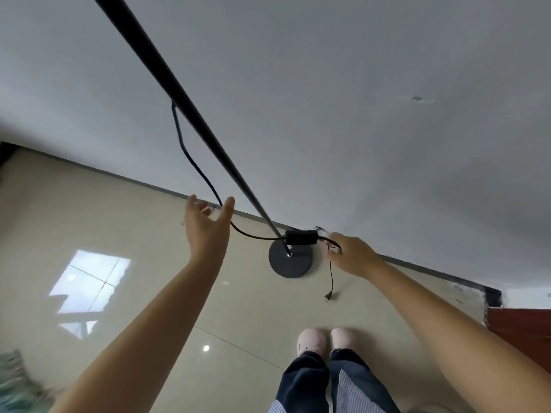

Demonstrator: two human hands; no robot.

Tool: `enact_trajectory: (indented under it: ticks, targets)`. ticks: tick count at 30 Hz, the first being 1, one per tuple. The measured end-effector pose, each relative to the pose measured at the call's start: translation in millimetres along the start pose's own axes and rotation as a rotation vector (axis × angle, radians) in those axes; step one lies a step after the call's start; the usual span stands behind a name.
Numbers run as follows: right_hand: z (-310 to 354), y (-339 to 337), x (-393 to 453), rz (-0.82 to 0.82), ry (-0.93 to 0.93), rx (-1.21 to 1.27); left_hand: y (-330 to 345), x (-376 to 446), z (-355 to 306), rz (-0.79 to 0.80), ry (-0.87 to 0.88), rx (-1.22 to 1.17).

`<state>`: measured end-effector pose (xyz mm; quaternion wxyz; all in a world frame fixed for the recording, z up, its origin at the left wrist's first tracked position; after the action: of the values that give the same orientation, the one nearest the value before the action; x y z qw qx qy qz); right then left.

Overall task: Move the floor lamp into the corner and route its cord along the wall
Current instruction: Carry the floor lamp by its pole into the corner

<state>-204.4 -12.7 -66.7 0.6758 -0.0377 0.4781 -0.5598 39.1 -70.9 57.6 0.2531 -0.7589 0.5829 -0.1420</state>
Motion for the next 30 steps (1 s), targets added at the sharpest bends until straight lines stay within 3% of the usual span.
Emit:
enact_trajectory:
  ticks: [3, 8, 12, 17, 21, 26, 30]
  targets:
    - [34, -28, 1, -0.062, -0.094, -0.100, -35, 8, -69, -0.227, 0.338, 0.044]
    - [107, -69, 5, -0.232, -0.210, -0.171, -57, 24, -169, -0.310, 0.636, 0.095]
    - [164, -69, 7, -0.199, -0.306, -0.129, -65, 48, -184, -0.202, 0.618, 0.205]
    - [230, -28, 11, -0.023, -0.461, -0.183, -94, 55, -161, -0.240, 0.534, 0.347]
    - [266, 18, 17, 0.147, -0.477, -0.108, -135, 58, -138, -0.290, 0.485, 0.134]
    - [303, 74, 13, 0.157, -0.486, -0.153, -198, 58, -107, -0.395, 0.517, 0.083]
    - [348, 124, 2, 0.153, -0.542, -0.329, -260, 73, -61, -0.426, 0.458, 0.039]
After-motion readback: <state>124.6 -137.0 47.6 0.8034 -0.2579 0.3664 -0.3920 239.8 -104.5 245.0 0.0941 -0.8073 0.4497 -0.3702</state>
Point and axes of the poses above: each hand's wrist, its own x-axis towards the middle knuckle, its own y-axis out of the palm, z = x × y, the point moved 9 cm from there along x, towards the middle knuckle, and after that the axes turned 12 degrees about y, right-handed, at the moved point
